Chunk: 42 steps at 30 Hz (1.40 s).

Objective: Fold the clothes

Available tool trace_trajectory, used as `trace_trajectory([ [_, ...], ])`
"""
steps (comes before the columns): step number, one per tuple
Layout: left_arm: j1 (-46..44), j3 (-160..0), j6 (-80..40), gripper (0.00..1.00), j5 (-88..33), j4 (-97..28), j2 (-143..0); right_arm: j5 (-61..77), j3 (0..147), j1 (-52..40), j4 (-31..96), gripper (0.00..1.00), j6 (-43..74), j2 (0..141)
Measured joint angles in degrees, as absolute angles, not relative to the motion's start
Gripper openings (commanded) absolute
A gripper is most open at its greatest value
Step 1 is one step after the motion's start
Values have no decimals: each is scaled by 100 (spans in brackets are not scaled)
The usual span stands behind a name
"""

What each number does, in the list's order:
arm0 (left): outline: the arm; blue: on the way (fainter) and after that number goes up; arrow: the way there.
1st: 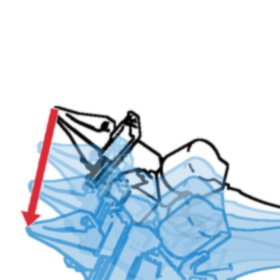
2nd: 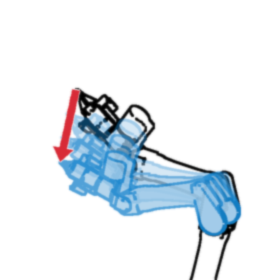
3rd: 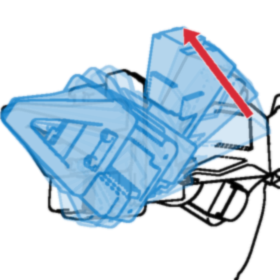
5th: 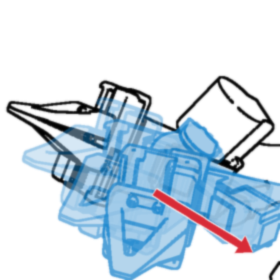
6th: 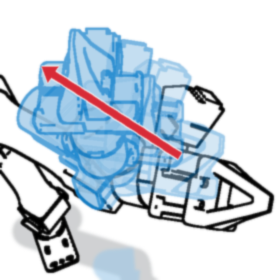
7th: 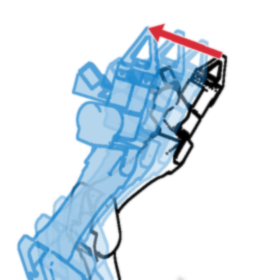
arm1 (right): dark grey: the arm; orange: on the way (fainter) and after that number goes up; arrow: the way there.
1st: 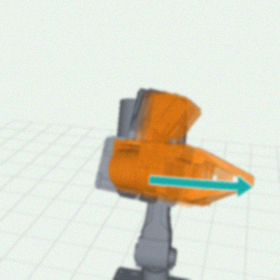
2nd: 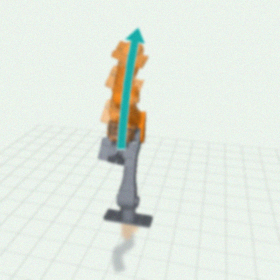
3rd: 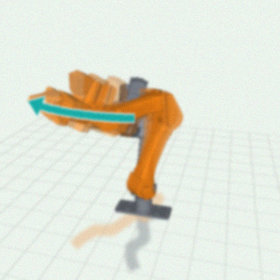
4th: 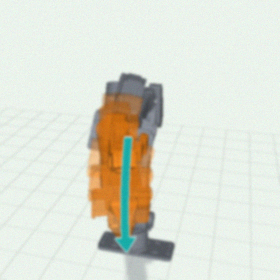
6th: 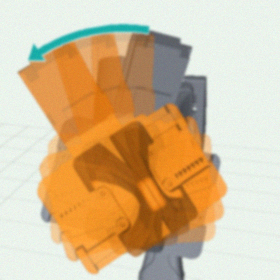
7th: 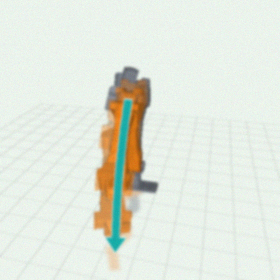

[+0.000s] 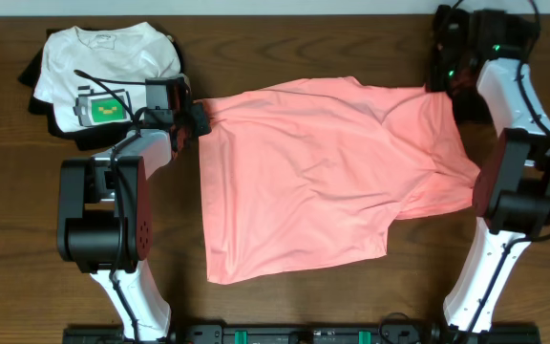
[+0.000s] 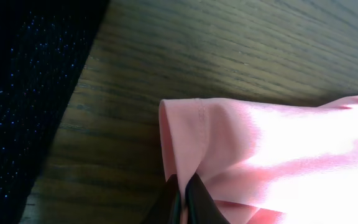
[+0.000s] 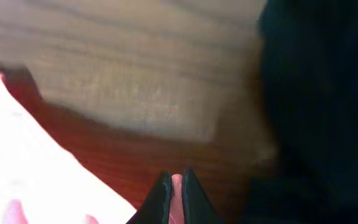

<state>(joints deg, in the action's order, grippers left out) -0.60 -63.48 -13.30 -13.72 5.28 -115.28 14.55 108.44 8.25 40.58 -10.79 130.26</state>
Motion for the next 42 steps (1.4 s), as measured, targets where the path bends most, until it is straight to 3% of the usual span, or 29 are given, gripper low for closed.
trace_trajectory([
  [7,-60,-6348,-1330,6,-1372,486,-11531,1079,11253,1041,4440,7,-873,13026],
  [9,-60,-6348,-1330,6,-1372,486,-11531,963,11253,1120,4532,13,-790,13026],
  [13,-60,-6348,-1328,6,-1372,489,-11531,821,11253,1271,4475,74,-670,13026],
  [16,-60,-6348,-1328,6,-1372,493,-11531,729,11253,1347,4388,82,-642,13026],
  [27,-60,-6348,-1149,6,-1278,158,-11054,858,11253,1369,5013,93,-530,12724],
  [30,-64,-6348,-1076,6,-1050,-491,-10438,1103,11253,1367,5586,99,-392,12204],
  [35,-64,-6383,-1044,7,-819,-1979,-9347,1573,11314,1278,6834,99,-314,11321],
  [40,-69,-6396,-987,38,-709,-3260,-8468,1647,11334,945,7658,99,-364,11048],
  [42,-67,-6396,-996,43,-703,-3317,-8267,1623,11330,812,7734,99,-366,11052],
])
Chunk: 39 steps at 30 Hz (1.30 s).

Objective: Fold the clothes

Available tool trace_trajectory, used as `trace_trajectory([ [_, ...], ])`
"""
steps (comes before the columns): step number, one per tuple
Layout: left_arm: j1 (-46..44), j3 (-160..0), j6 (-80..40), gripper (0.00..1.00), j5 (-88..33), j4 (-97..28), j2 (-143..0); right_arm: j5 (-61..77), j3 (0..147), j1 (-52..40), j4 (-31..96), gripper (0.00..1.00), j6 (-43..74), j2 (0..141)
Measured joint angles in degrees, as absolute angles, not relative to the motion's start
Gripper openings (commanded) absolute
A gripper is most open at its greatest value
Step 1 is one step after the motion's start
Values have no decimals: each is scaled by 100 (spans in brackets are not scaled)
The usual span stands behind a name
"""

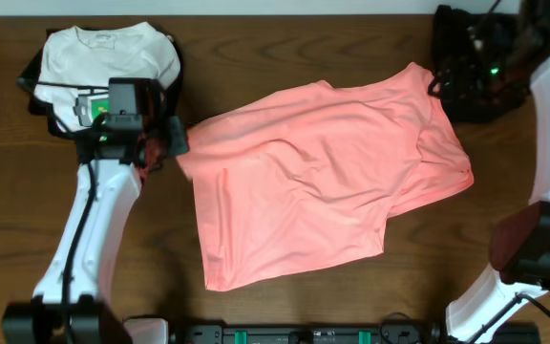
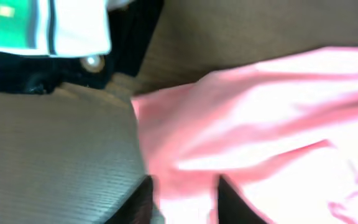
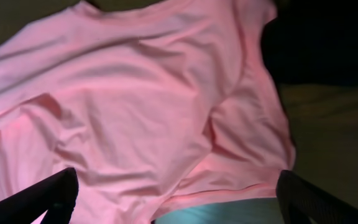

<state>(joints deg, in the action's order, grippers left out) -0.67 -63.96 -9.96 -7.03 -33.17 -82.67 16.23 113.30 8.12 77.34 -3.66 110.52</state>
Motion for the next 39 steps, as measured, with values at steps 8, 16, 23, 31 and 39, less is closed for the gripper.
trace_trajectory([
  [8,-67,-6396,-1004,43,-685,-3133,-8134,1605,11330,683,7806,99,-381,11052],
  [16,-67,-6396,-1004,43,-687,-3074,-8176,1612,11330,676,7940,99,-600,11050],
  [23,-64,-6405,-1015,43,-690,-2281,-9124,1638,11330,381,7782,99,-845,11052],
  [31,303,-6405,-1468,43,-711,-2058,-10381,1586,11330,102,7800,99,-952,11052],
  [39,513,-6405,-1629,45,-711,-2029,-10414,1559,11330,104,7800,99,-952,11052],
])
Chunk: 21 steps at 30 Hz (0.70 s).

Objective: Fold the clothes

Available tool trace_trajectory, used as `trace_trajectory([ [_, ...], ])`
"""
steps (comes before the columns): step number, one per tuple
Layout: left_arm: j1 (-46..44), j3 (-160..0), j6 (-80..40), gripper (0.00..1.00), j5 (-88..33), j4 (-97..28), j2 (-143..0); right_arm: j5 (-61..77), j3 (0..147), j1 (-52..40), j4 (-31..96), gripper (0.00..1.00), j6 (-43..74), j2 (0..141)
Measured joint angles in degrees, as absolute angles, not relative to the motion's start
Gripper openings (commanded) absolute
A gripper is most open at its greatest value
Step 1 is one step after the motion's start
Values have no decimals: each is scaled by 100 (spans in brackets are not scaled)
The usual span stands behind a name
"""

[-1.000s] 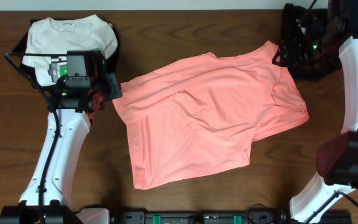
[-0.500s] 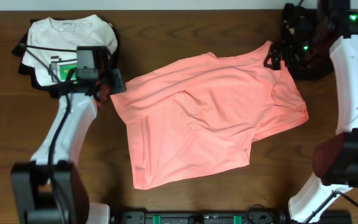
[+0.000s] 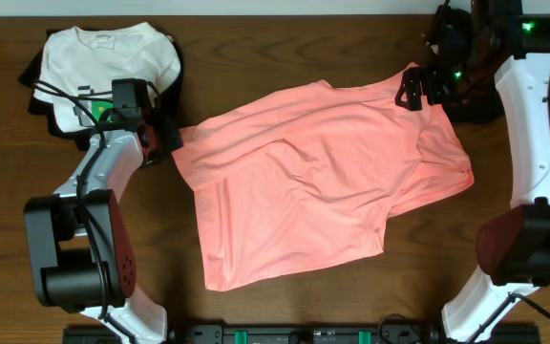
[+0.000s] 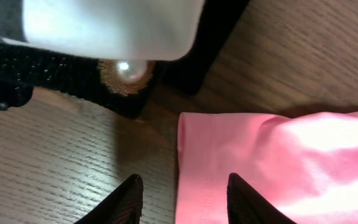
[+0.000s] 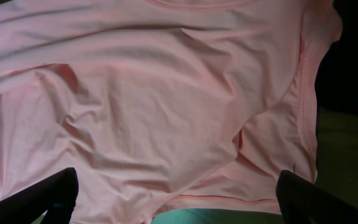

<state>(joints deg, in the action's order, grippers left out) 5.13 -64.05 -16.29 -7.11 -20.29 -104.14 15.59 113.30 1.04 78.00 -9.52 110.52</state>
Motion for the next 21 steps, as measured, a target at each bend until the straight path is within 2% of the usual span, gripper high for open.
trace_trajectory([
  [13,508,-6436,-1656,43,-816,-1909,-10919,1542,11330,104,7856,99,-952,11052],
  [16,508,-6436,-1660,33,-845,-1802,-10938,1542,11330,104,7856,99,-952,11052],
  [19,508,-6436,-1702,13,-867,-1664,-10945,1542,11330,104,7856,99,-952,11052],
  [21,508,-6436,-1712,6,-923,-1570,-10947,1542,11330,104,7854,99,-954,11052],
])
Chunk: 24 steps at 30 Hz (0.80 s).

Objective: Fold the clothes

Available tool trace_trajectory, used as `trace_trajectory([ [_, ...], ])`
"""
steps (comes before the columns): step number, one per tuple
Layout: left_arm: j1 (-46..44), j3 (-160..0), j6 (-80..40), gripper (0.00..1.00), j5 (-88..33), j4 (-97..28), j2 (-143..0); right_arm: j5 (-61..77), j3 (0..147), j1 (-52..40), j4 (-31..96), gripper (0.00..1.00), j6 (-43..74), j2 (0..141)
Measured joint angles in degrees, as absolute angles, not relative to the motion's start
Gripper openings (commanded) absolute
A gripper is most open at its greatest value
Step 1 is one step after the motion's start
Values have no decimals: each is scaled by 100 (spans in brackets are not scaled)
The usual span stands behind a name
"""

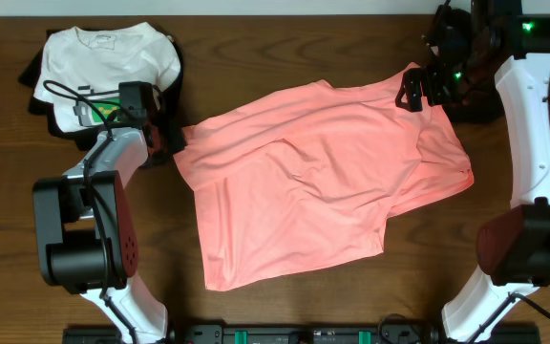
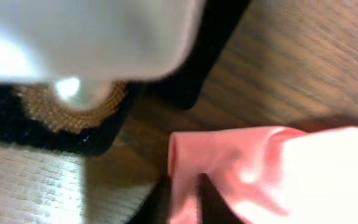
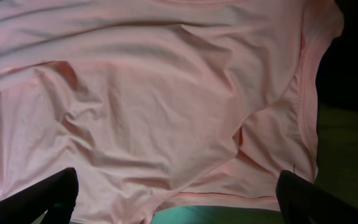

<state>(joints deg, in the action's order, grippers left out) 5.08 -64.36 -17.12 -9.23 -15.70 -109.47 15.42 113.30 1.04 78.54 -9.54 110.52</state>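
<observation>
A pink shirt [image 1: 313, 182] lies spread and rumpled across the middle of the table. My left gripper [image 1: 173, 143] is low at the shirt's left corner. In the left wrist view [image 2: 184, 202] its dark fingers stand close together with the pink hem [image 2: 185, 149] pinched between them. My right gripper [image 1: 415, 91] hovers over the shirt's upper right corner. In the right wrist view [image 3: 178, 194] its fingers are spread wide with nothing between them, and the shirt [image 3: 166, 93] lies below.
A stack with a white printed T-shirt [image 1: 103, 67] on a black garment sits at the back left, just beside my left gripper. Its pearl button [image 2: 73, 93] shows close by. A dark garment [image 1: 466, 57] lies at the back right, under the right arm.
My left gripper, then open at the shirt's left corner, has shut on the hem there. The right arm and the shirt have not visibly moved.
At first both grippers were shut on the shirt's two upper corners, with it stretched between them. Then both were open and the shirt lay slacker and slanted. After that my left gripper stood open at the left corner, and now it grips the hem.
</observation>
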Motion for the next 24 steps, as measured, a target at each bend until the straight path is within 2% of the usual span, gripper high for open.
trace_trajectory([
  [16,156,-6473,-1970,6,-1365,368,-10951,1542,11330,104,7815,99,-954,11050],
  [24,-246,-7271,-1929,6,-1098,456,-10975,1542,11330,104,7815,99,-952,11052],
])
